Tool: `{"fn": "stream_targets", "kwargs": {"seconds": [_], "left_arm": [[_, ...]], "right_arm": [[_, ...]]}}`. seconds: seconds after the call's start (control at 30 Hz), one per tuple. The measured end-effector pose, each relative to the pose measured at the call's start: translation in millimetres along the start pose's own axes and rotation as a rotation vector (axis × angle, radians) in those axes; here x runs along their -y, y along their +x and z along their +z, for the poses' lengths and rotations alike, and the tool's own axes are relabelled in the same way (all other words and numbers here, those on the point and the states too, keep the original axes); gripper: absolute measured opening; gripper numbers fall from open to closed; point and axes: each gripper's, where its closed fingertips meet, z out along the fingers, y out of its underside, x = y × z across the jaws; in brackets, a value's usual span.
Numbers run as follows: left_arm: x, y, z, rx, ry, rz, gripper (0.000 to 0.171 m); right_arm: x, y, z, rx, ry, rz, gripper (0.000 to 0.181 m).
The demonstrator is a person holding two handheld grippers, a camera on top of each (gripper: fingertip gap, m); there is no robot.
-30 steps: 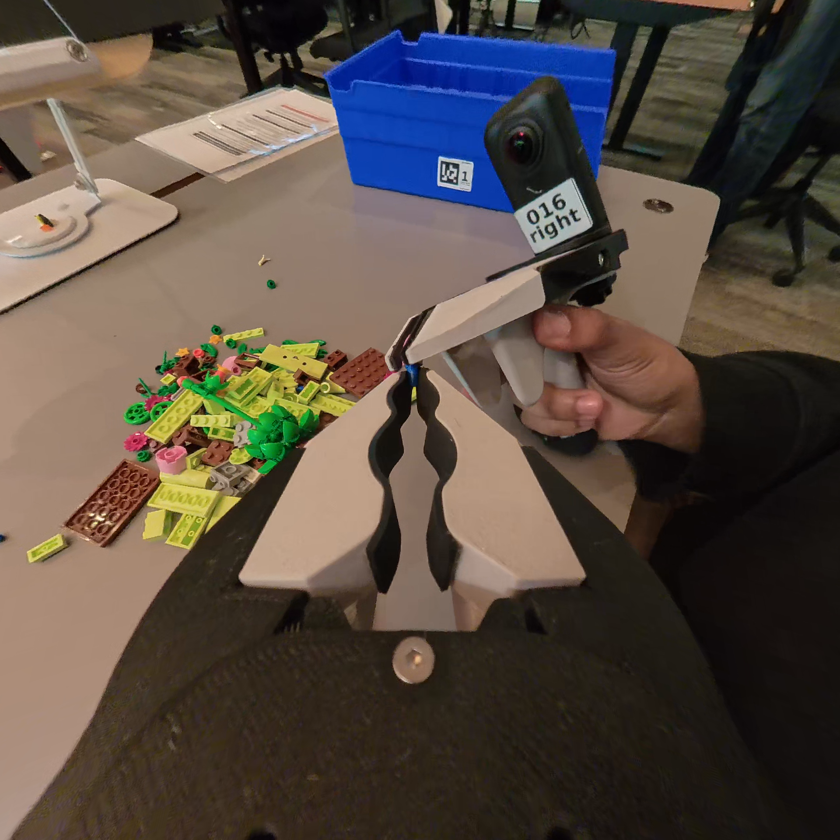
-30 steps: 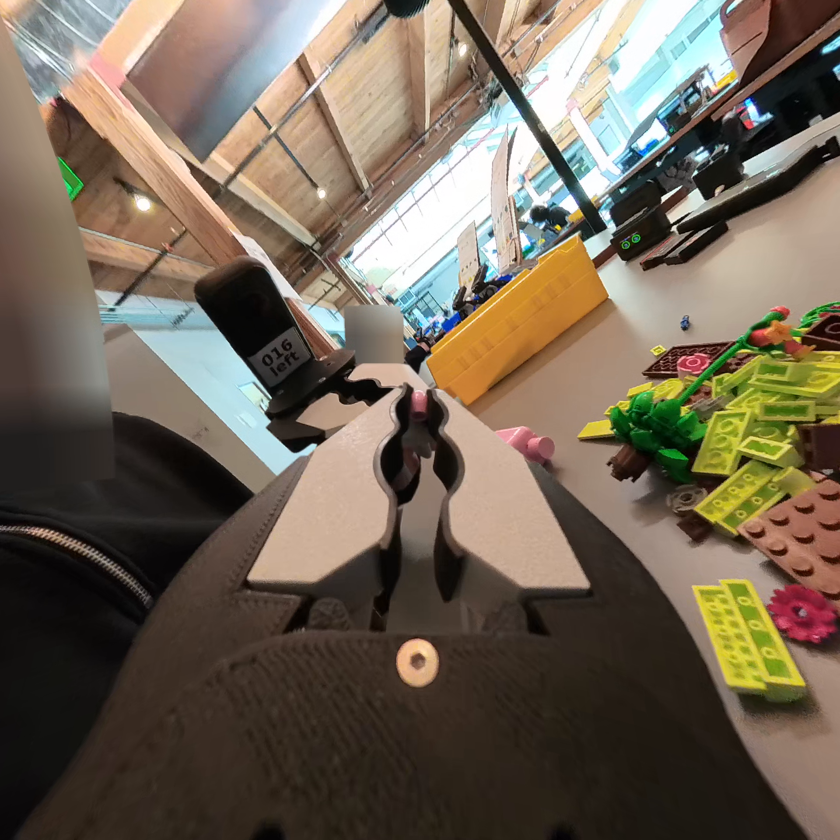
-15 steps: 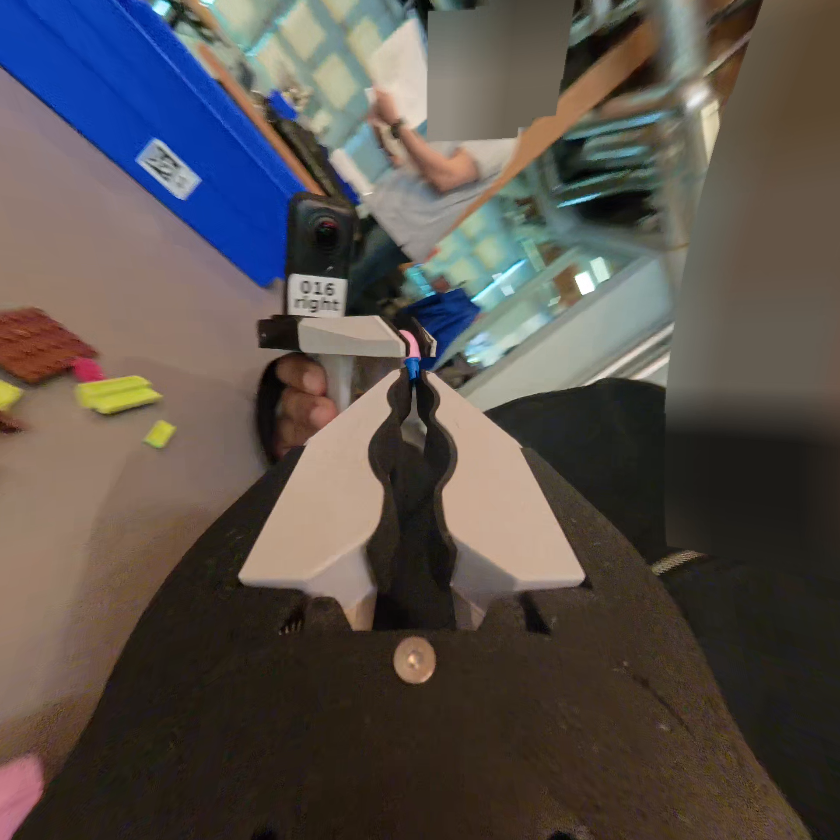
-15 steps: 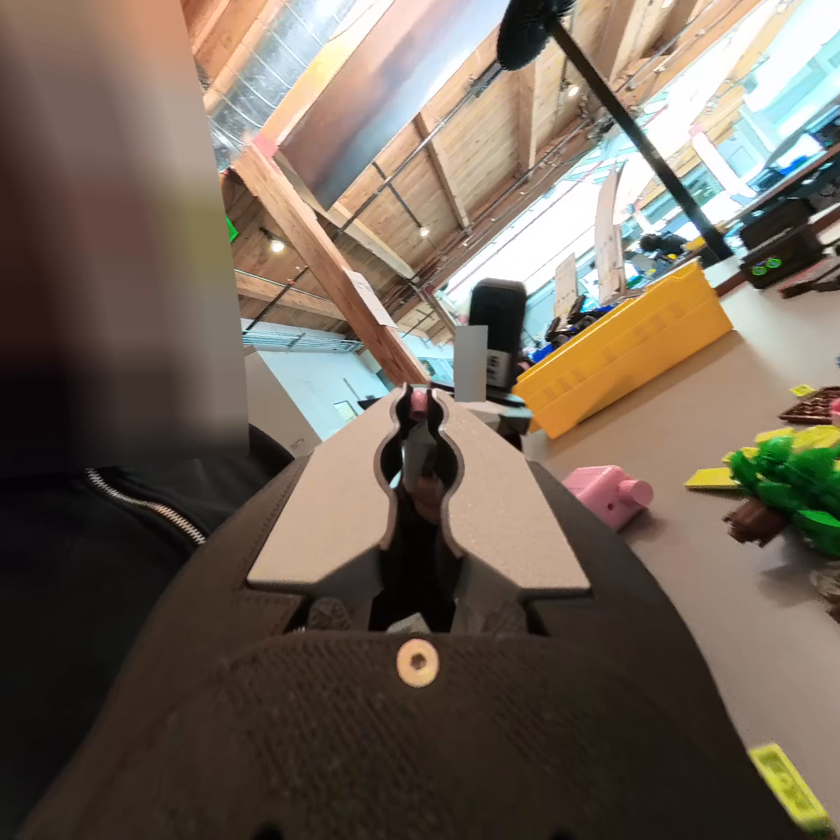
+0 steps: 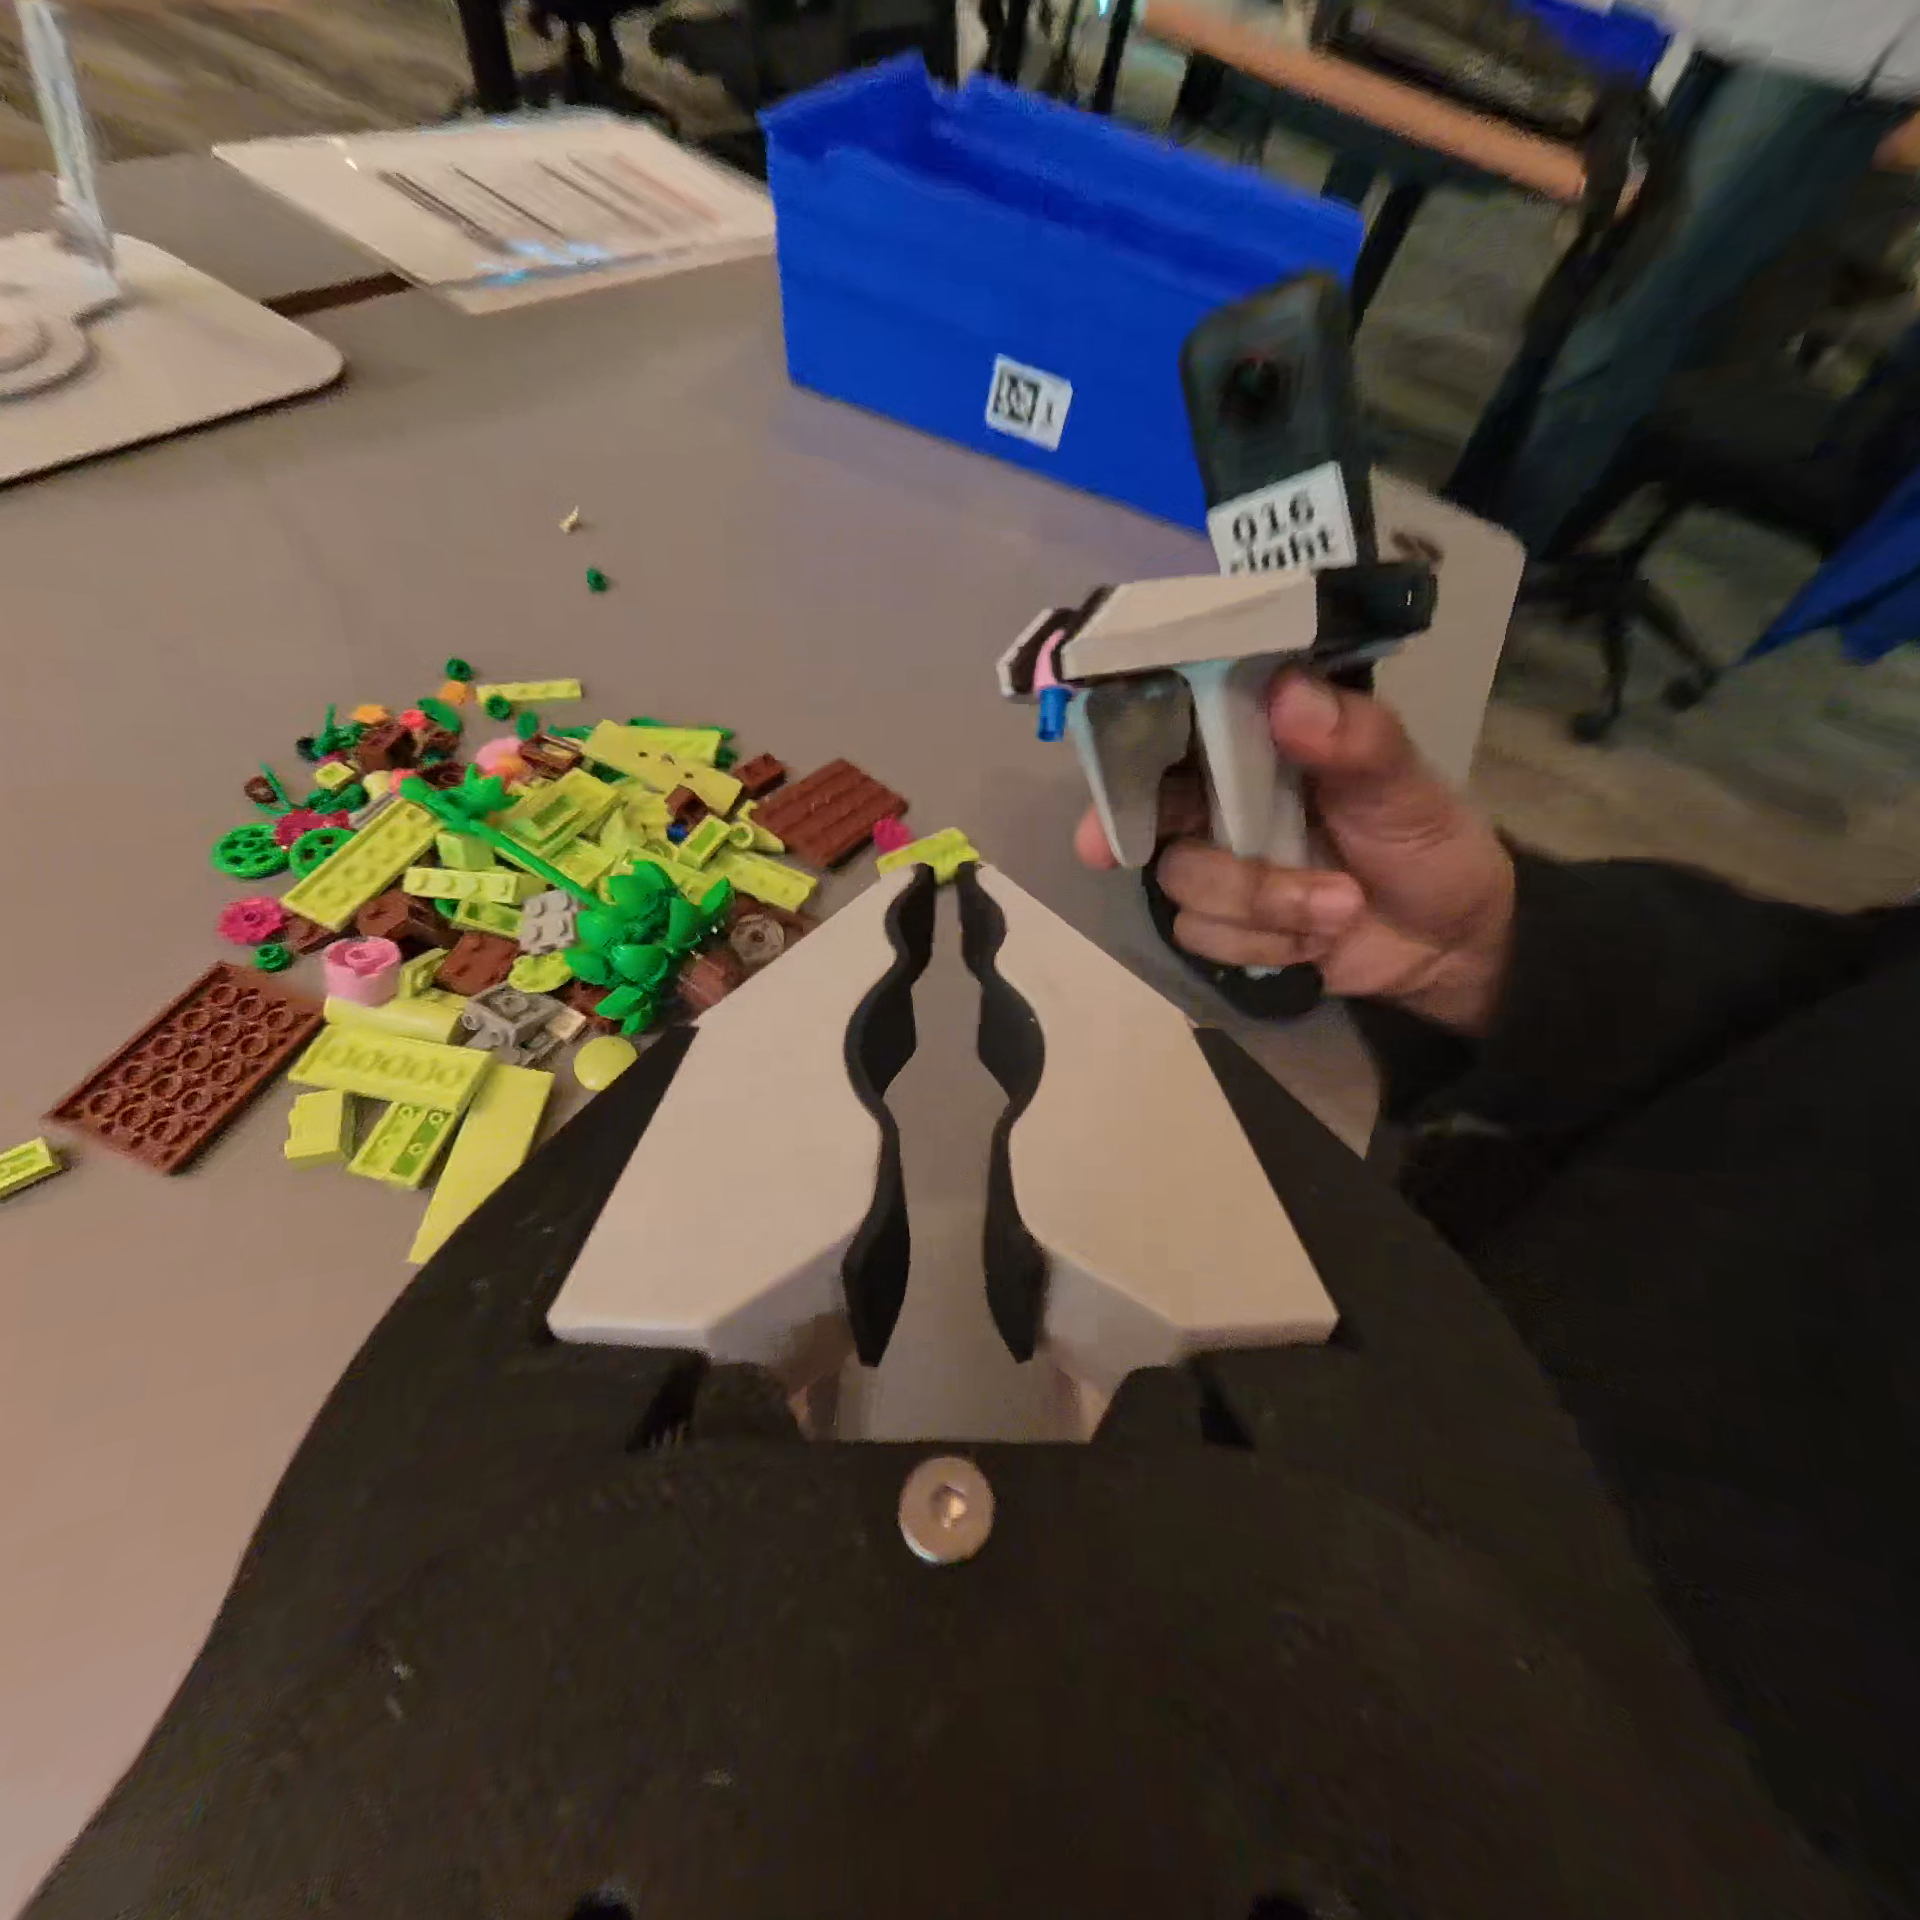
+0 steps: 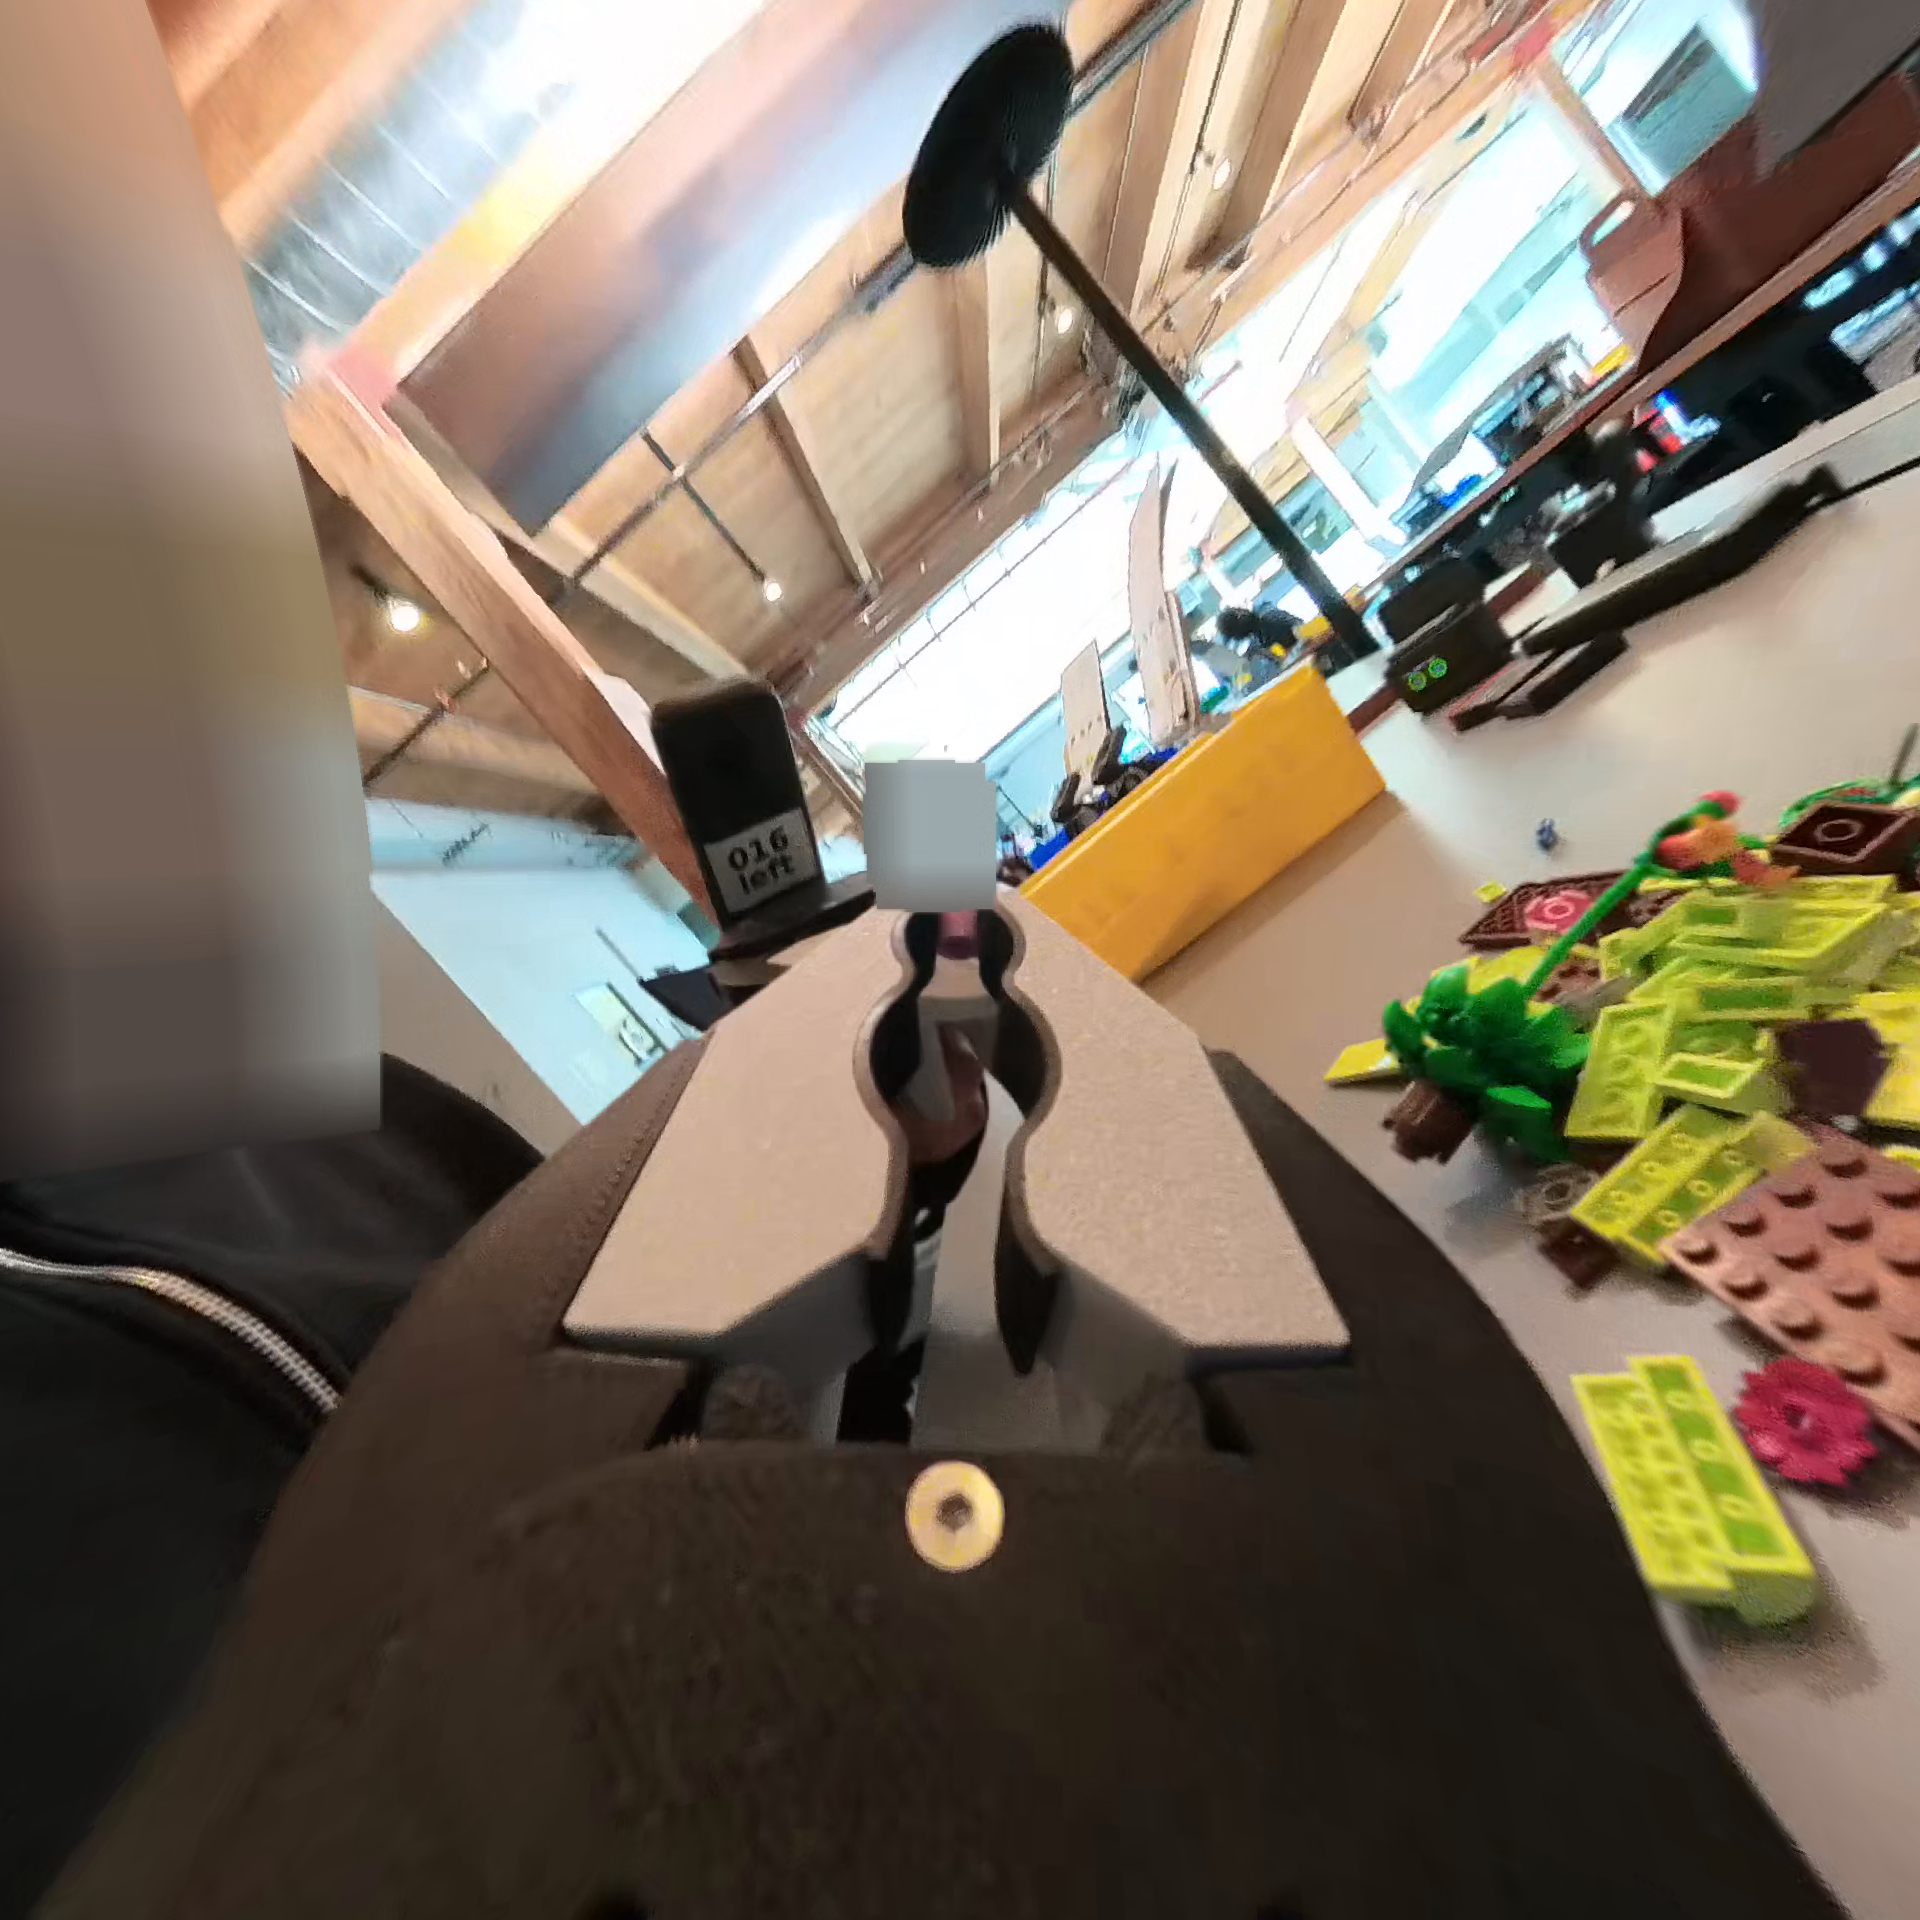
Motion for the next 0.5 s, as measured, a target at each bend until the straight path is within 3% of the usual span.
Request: {"fn": "stream_targets", "kwargs": {"seconds": [0.1, 0.23, 0.5], "left_arm": [[-4.1, 8.9, 5.5, 0.034, -0.033, 0.093, 0.020], [-7.8, -4.8, 8.1, 0.220, -0.089, 0.260, 0.019], [-6.2, -5.1, 8.2, 0.252, -0.073, 0.312, 0.008]], "right_arm": [[-5.2, 0.0, 3.1, -0.017, -0.031, -0.035, 0.003], [-17.6, 4.8, 8.7, -0.092, -0.101, -0.124, 0.004], [-28.9, 7.1, 16.8, -0.195, -0.170, -0.300, 0.004]]}}
